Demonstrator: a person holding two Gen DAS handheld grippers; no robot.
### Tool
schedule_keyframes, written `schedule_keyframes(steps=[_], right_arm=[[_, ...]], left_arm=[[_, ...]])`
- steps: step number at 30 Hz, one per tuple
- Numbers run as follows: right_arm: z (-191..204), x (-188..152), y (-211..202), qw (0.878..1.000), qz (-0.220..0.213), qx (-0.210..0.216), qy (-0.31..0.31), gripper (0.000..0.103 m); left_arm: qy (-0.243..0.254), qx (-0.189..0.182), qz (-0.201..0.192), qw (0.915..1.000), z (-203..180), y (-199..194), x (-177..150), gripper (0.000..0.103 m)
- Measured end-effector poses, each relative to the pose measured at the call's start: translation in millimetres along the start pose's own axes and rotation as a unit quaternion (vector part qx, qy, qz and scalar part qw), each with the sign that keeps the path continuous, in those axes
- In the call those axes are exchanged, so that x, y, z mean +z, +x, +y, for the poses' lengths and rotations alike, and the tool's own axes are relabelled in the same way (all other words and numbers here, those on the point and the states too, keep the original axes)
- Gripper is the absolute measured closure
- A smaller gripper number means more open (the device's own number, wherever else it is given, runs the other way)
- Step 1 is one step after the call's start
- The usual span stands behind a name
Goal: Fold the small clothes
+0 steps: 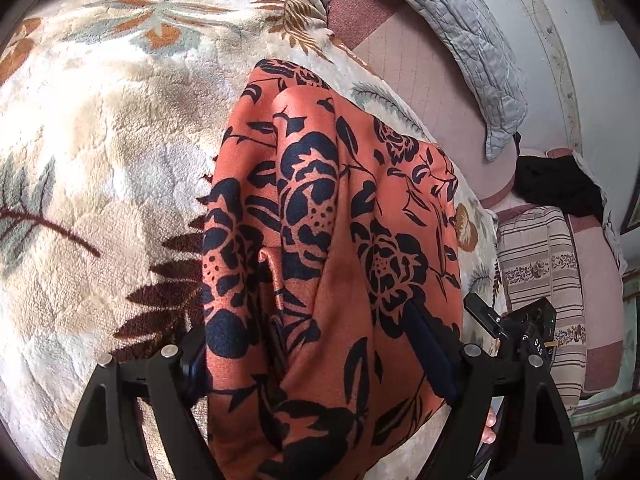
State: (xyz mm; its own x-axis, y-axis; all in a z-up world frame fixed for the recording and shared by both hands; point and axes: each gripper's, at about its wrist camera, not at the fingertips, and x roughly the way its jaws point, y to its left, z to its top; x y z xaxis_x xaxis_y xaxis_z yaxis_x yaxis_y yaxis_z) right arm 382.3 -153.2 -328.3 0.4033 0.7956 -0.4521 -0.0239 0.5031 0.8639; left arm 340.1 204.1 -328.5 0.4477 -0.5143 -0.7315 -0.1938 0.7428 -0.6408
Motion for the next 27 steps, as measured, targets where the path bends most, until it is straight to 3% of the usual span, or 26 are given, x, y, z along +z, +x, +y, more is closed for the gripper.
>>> schedule_keyframes(steps=[2, 7, 15, 19, 27], right_arm=[[3, -2, 4, 1.000, 0.001, 0.000, -0.006, 0.025], [10, -6, 17, 1.000, 0.016, 0.016, -0.013, 0.025], [21, -14, 27, 0.999, 0.008, 0.008, -0.041, 0.024], [30, -18, 32, 0.998, -0.002, -0.010, -0.064, 0.026], [49, -23, 27, 0.991, -0.026, -0.053, -0.119, 0.046]], left_arm=[[-0.001, 0.010, 0.003, 0.9999, 3, 1, 0, 0.034], [-0.011, 0.001, 0.008, 0.9999, 13, -2, 1, 0.033], [-0.014, -0.013, 0.002, 0.9998, 15, 0, -1, 0.031], [-0.015, -0.006, -0.010, 0.9998, 11, 0, -4, 0.045], [0.020, 0.009, -0.036, 0.9991, -4, -9, -7, 0.062]])
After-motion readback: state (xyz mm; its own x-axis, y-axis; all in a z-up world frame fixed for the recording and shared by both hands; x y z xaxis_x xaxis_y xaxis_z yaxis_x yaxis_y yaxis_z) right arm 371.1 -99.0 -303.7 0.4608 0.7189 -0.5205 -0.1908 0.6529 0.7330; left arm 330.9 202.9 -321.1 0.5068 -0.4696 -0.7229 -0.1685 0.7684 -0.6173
